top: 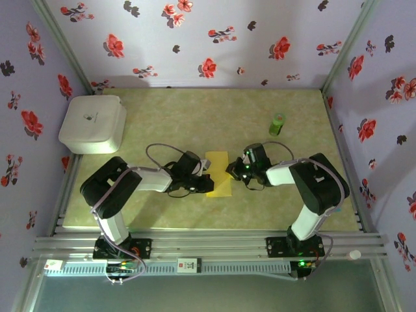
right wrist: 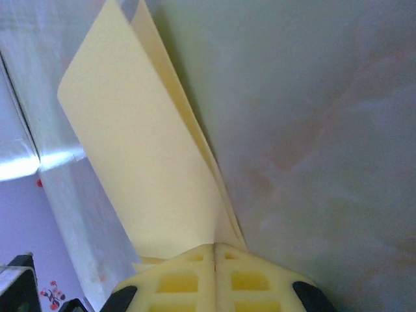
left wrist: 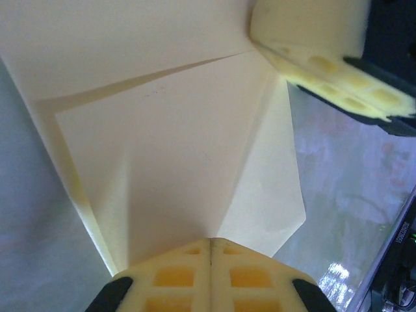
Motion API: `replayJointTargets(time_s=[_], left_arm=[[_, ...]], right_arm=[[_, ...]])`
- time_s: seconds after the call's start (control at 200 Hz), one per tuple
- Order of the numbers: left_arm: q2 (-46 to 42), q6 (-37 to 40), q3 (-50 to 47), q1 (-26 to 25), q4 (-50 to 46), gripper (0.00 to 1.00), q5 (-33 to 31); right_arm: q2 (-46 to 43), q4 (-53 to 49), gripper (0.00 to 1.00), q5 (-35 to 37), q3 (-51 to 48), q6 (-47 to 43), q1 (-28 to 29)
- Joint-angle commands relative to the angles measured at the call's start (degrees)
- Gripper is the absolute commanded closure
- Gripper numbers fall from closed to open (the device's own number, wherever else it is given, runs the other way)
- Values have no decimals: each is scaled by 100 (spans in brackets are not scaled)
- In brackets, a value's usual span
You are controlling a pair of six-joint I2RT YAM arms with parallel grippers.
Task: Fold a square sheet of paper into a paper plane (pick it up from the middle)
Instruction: Fold the triangle a second time at the center of the table.
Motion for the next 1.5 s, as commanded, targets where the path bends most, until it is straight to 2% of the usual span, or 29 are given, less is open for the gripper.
replayJointTargets(time_s=[0.0,0.23,0.445,0.54,0.7,0.845,1.02,1.345,1.495], left_arm=[[79,-23,-310,25,-818,100,-254],[-2,-29,-328,26,-766,100,-266],[0,-11,-279,26,-772,100,-257],[-8,-37,-294,25,-747,100,-246],[-121,-155,-309,25,-597,100,-137],[-427,-337,-199,25,-491,100,-21],[-624,-984,-140,14,312,100,110],[253,-971,571,1,368,100,284],[500,-823,930,-8,87,100,262]], right_arm=[[-225,55,99,362,-119,-4,-149],[-975,-460,98,258,27,-330,210],[-561,-614,99,184,185,-306,588],[-354,-626,100,167,196,-318,591],[-88,-1079,100,562,136,-428,526],[-22,-907,100,595,-120,-314,401],[-18,-836,100,537,-143,-298,389],[18,-818,100,463,-72,-269,389],[-11,-832,100,477,-81,-268,389]])
